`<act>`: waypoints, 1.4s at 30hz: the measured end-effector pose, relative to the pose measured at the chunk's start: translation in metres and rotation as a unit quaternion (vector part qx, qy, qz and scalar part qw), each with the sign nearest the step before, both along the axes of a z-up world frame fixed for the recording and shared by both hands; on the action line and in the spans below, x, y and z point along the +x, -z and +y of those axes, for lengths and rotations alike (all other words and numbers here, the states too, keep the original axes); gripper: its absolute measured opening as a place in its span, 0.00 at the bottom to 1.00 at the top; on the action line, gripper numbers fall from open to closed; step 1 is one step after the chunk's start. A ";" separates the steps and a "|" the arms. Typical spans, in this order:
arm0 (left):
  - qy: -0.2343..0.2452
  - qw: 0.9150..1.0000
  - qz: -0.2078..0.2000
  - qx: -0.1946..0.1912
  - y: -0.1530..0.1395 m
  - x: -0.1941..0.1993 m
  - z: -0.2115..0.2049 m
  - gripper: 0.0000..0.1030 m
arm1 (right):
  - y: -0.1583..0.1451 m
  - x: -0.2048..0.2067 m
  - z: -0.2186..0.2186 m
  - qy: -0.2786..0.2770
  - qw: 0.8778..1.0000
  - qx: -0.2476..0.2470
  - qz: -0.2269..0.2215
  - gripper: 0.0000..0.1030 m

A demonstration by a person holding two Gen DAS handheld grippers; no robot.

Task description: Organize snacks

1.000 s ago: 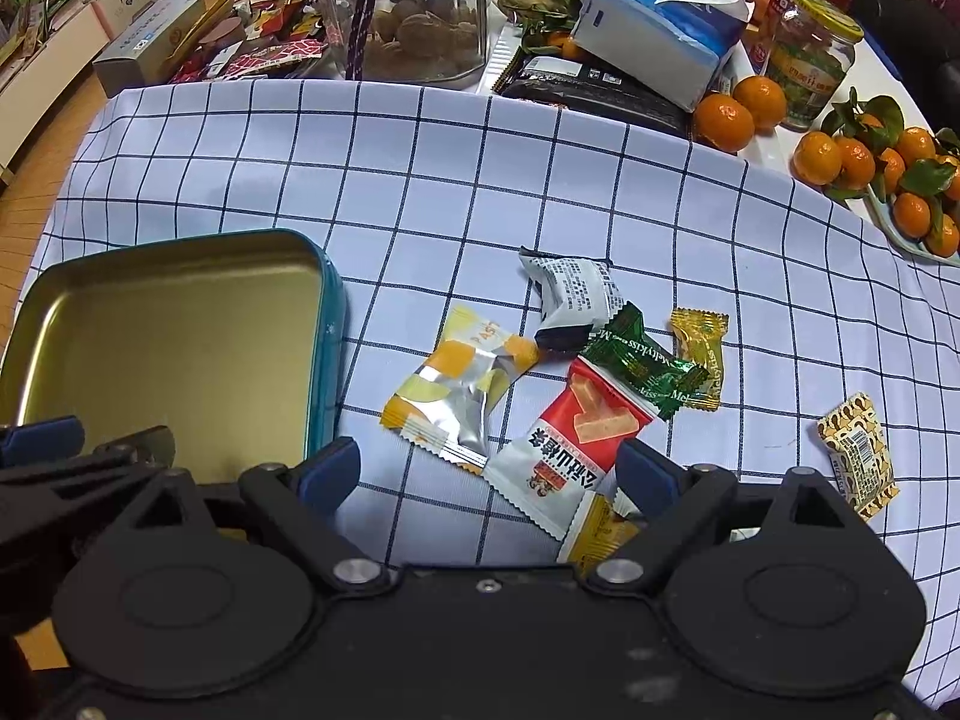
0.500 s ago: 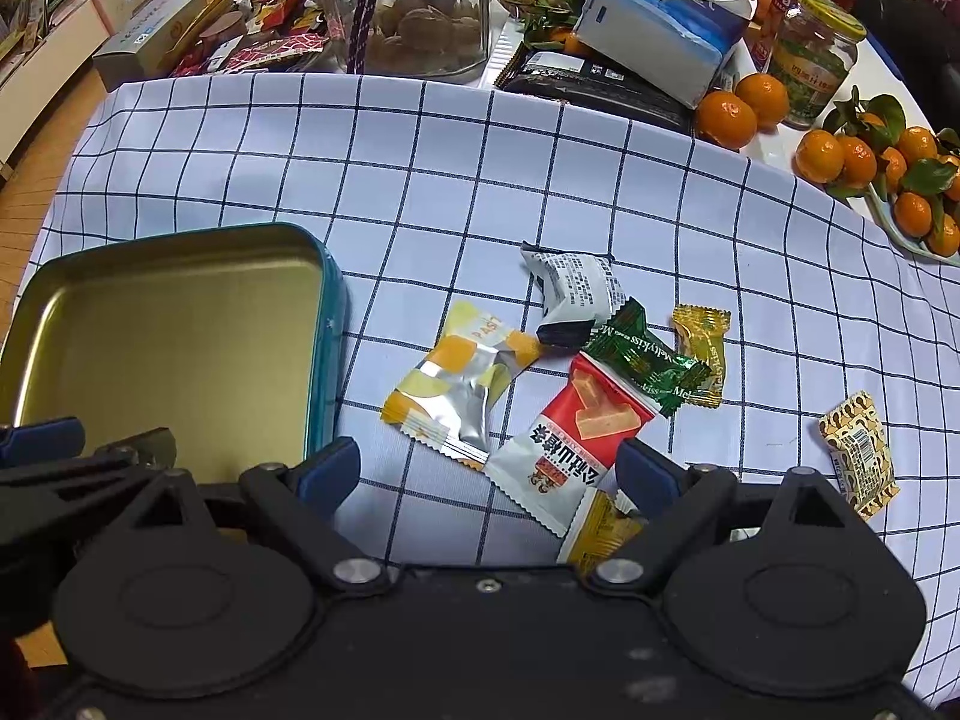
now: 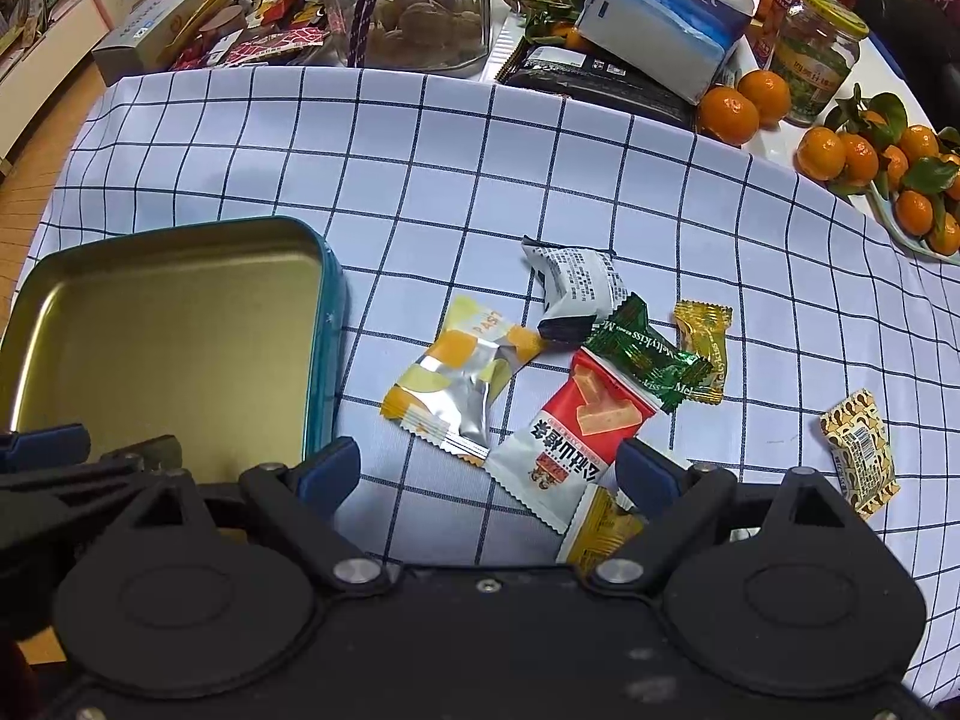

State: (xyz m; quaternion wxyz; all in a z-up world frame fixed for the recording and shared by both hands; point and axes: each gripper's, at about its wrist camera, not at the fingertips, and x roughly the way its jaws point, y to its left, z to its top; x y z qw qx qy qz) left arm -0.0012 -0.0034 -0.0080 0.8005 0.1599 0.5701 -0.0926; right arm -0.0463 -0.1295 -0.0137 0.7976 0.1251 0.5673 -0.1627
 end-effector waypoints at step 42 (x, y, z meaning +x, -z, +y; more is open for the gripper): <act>0.066 0.994 0.046 -0.074 -0.014 -0.021 -0.065 0.55 | -0.026 -0.058 -0.121 0.127 0.991 0.019 -0.045 0.87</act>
